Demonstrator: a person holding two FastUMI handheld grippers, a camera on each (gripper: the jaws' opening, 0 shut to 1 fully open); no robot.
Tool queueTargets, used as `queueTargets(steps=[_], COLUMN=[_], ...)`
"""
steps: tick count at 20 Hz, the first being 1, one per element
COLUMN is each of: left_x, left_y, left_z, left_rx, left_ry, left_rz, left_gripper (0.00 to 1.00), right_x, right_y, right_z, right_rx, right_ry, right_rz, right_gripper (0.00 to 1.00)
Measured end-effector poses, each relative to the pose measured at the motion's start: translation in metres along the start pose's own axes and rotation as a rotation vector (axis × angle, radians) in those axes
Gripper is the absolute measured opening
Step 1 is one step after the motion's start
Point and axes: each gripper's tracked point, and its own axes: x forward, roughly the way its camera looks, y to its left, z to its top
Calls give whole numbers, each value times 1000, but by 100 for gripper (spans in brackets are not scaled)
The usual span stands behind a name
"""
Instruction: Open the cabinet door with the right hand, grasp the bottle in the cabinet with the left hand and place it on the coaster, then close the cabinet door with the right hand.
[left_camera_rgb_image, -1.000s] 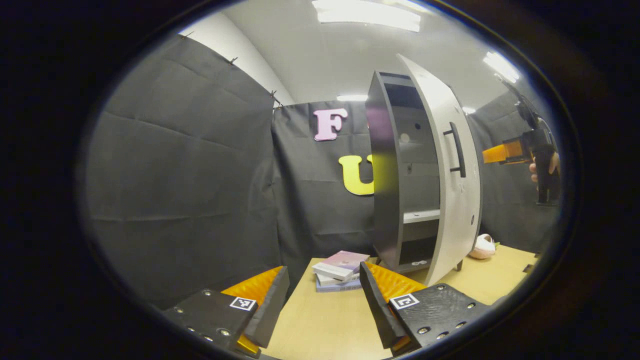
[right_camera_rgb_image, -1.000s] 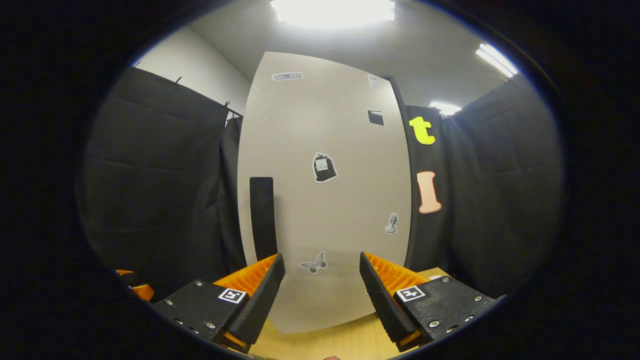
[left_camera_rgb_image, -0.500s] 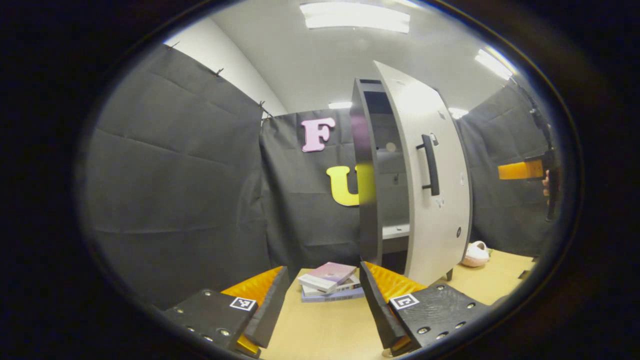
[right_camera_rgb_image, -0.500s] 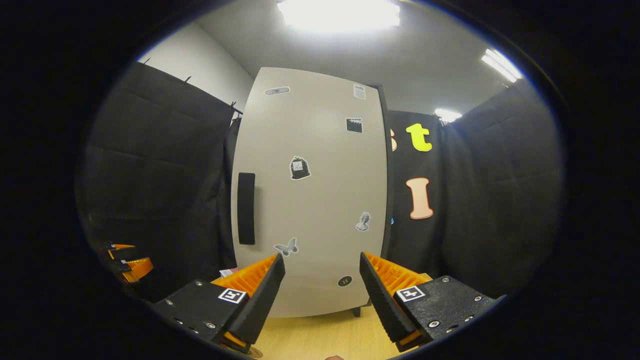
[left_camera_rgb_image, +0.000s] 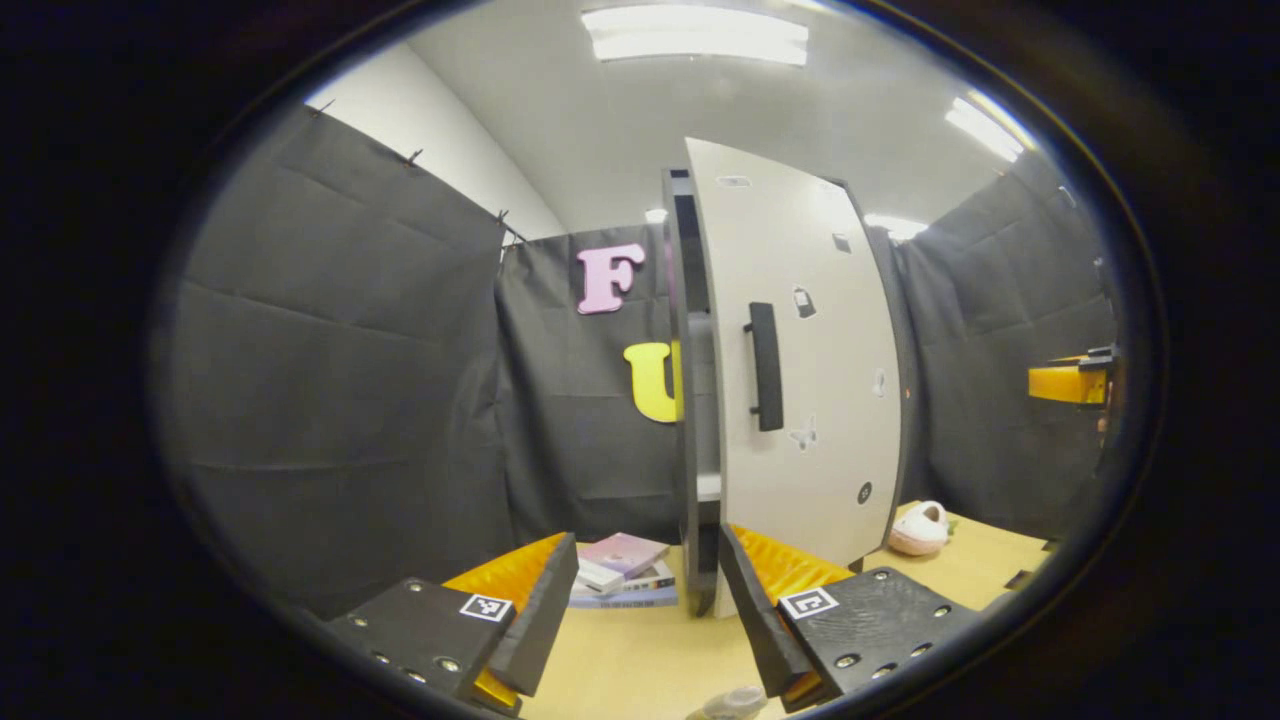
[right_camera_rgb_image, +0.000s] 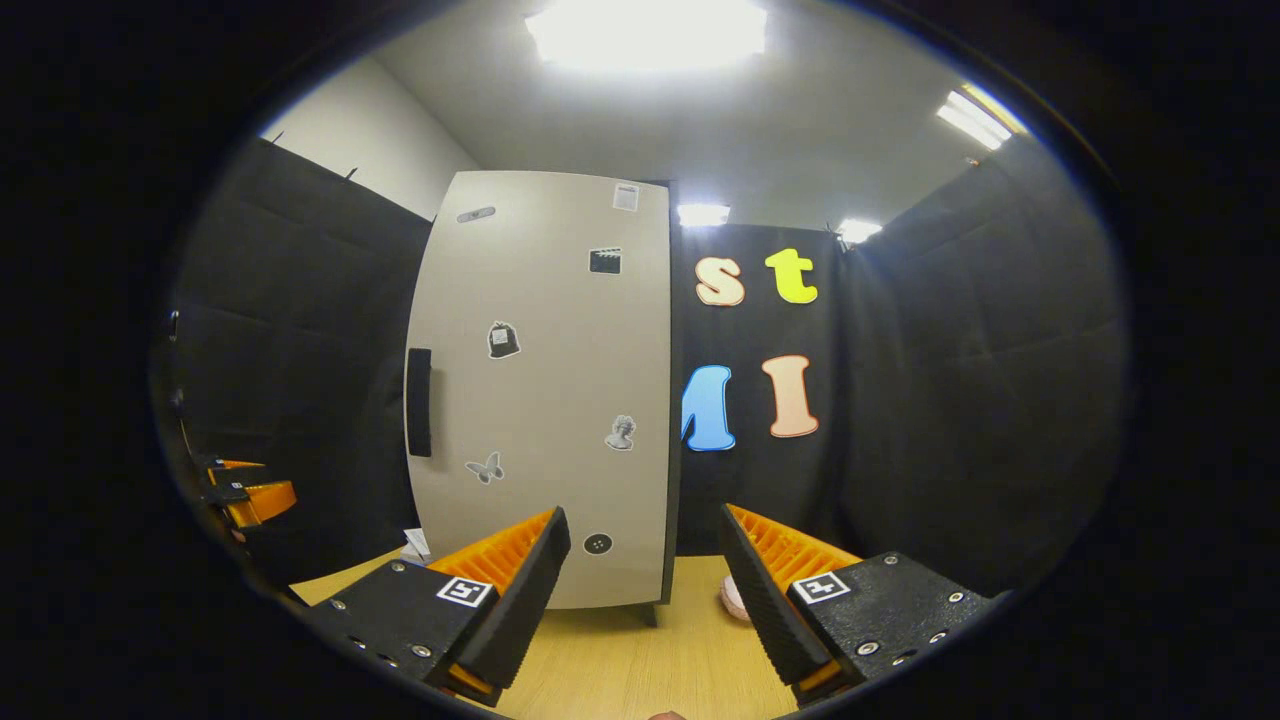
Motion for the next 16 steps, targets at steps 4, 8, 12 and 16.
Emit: queueTargets(steps=[4,8,12,16], left_x=[-7,-11,-15,-19], left_y=[-23,-30,-24,-19], left_z=[15,20,23,27], left_rx=[10,-19,-5,-9], left_ry=[-14,-8,-8,-11], left_rz=[-19,-17,1,8], left_gripper=[85,81,86,85], right_x=[-14,-26,-34,-36], right_y=[-27,-43,-54,-54], right_z=[-11,-17,-15,-14], right_rx=[12,18,20,42], right_ry=[8,15,-3,-2], right_rz=[-27,-44,-66,-74], right_gripper=[93,93,93,93])
